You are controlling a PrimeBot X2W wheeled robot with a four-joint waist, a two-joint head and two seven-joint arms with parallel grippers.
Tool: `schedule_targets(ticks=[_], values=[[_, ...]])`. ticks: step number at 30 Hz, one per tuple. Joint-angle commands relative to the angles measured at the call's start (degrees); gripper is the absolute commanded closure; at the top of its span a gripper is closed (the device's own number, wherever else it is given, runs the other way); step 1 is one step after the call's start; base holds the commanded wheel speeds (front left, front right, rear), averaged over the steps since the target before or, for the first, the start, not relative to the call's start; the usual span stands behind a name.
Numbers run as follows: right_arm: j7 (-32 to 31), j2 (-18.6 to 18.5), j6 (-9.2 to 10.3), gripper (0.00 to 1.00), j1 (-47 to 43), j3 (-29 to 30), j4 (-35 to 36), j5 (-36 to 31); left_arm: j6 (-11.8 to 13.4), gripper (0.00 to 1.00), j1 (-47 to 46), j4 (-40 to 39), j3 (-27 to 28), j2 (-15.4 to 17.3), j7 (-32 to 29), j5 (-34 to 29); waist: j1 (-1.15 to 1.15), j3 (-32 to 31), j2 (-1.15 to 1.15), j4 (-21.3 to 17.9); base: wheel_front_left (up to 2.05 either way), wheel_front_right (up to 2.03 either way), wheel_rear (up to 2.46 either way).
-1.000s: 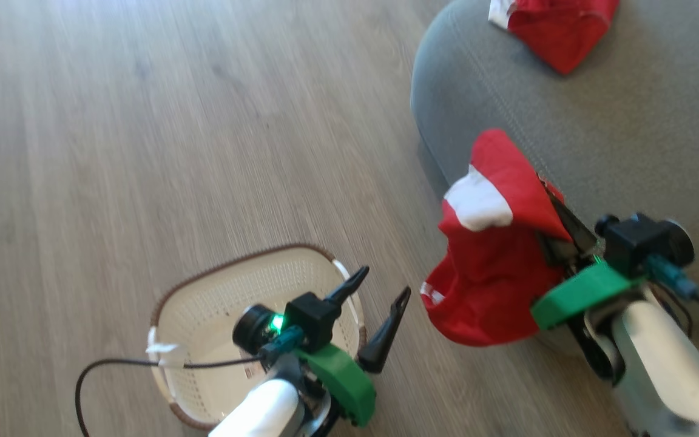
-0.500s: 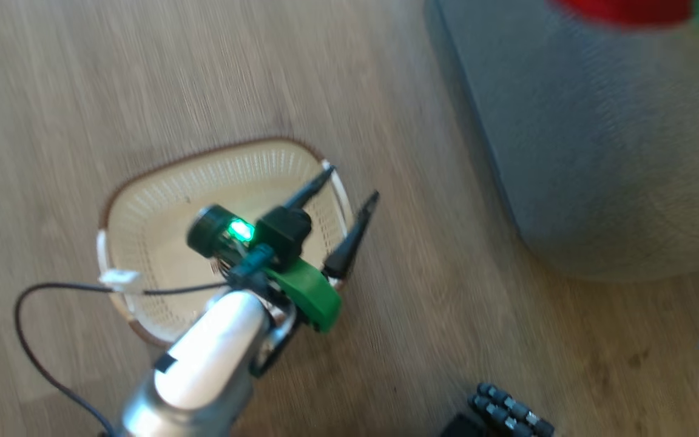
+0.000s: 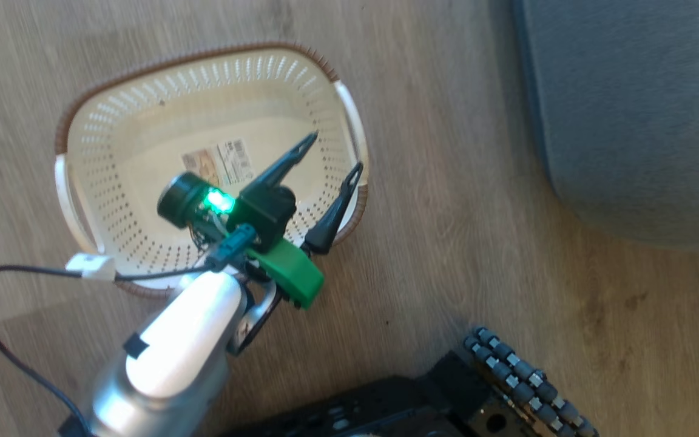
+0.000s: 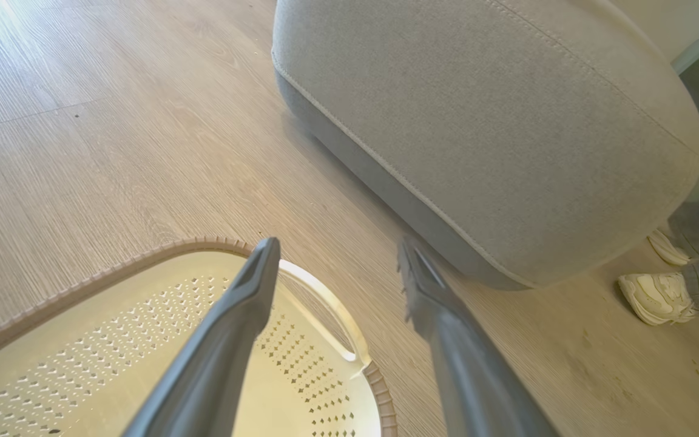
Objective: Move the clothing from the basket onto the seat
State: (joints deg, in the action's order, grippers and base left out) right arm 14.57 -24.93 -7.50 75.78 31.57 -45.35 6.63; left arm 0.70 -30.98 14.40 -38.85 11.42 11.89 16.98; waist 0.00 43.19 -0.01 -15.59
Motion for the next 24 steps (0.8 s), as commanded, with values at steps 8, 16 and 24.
schedule_targets(ticks=[8, 16, 24], values=[[0.4, 1.8, 0.01, 1.0, 2.1, 8.9, -6.0, -11.0, 1.5, 0.0, -1.5, -5.3, 1.8, 2.8, -1.8, -1.0, 0.0, 10.1, 0.01, 3.1, 0.0, 0.0, 0.0], [0.4, 6.0, 0.01, 0.0, 1.0, 12.7, -4.8, -18.7, 2.4, 0.0, 0.9, -5.7, 2.7, 4.5, -1.4, 0.0, 0.0, 7.7, 0.01, 0.8, 0.0, 0.0, 0.0], [0.4, 7.7, 0.01, 0.0, -7.7, 1.3, -4.3, -18.4, 2.0, 0.0, 1.4, -2.6, 2.8, 2.1, 0.2, 2.5, 0.0, -2.7, 0.01, -1.1, 0.0, 0.0, 0.0]])
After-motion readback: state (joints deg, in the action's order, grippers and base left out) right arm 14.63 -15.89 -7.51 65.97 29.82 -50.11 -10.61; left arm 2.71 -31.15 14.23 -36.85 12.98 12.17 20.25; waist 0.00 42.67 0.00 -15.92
